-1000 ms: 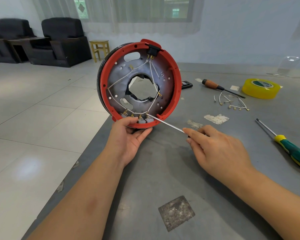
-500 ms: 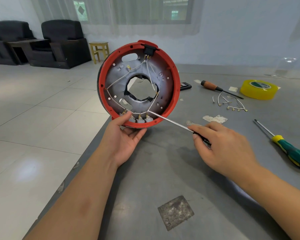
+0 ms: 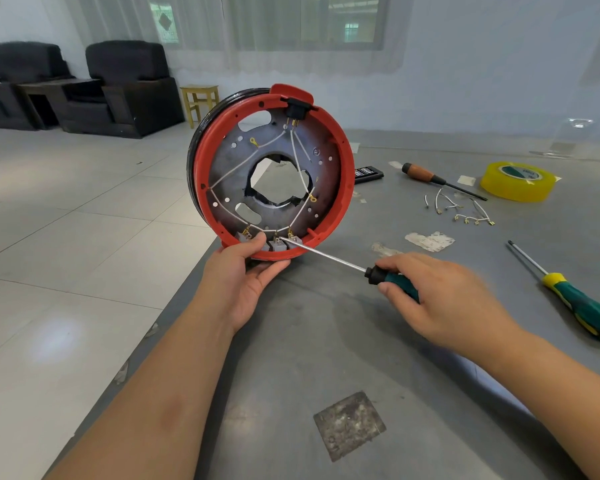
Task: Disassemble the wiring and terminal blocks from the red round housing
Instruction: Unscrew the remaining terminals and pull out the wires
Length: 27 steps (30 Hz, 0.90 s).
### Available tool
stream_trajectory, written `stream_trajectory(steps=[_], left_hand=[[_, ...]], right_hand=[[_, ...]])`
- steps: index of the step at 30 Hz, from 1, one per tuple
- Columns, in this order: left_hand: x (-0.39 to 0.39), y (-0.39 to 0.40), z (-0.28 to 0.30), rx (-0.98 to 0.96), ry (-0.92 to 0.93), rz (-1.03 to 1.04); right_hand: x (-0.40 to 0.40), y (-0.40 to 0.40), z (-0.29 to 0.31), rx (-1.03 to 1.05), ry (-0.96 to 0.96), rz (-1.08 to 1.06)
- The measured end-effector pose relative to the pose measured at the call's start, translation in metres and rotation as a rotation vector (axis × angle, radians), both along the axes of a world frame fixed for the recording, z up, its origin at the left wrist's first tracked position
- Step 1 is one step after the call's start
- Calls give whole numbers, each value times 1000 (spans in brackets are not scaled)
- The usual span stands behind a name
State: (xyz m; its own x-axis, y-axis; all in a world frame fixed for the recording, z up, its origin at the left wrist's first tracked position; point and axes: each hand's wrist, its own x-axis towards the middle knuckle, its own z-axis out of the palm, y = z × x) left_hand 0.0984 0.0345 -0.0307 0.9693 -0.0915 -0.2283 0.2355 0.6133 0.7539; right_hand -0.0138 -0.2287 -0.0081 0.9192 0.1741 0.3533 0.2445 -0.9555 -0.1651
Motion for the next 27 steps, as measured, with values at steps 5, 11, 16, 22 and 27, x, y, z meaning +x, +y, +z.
stream_trajectory(steps=[5,11,16,22,27], left_hand=[[5,3,-5,60,-30,19],[6,2,-9,109,-85,24],[6,-1,-8,142,-85,25],[7,-2,-8,148,-76,29],[8,-1,-9,146,-71,19]], right_hand=[[3,-4,-1,122,-54,22],[5,-14,5,322,-36,24],[2,-15,21,302,-120,51],[-3,-15,35,300,-122,79],[-3,-11,38,287,-96,75]])
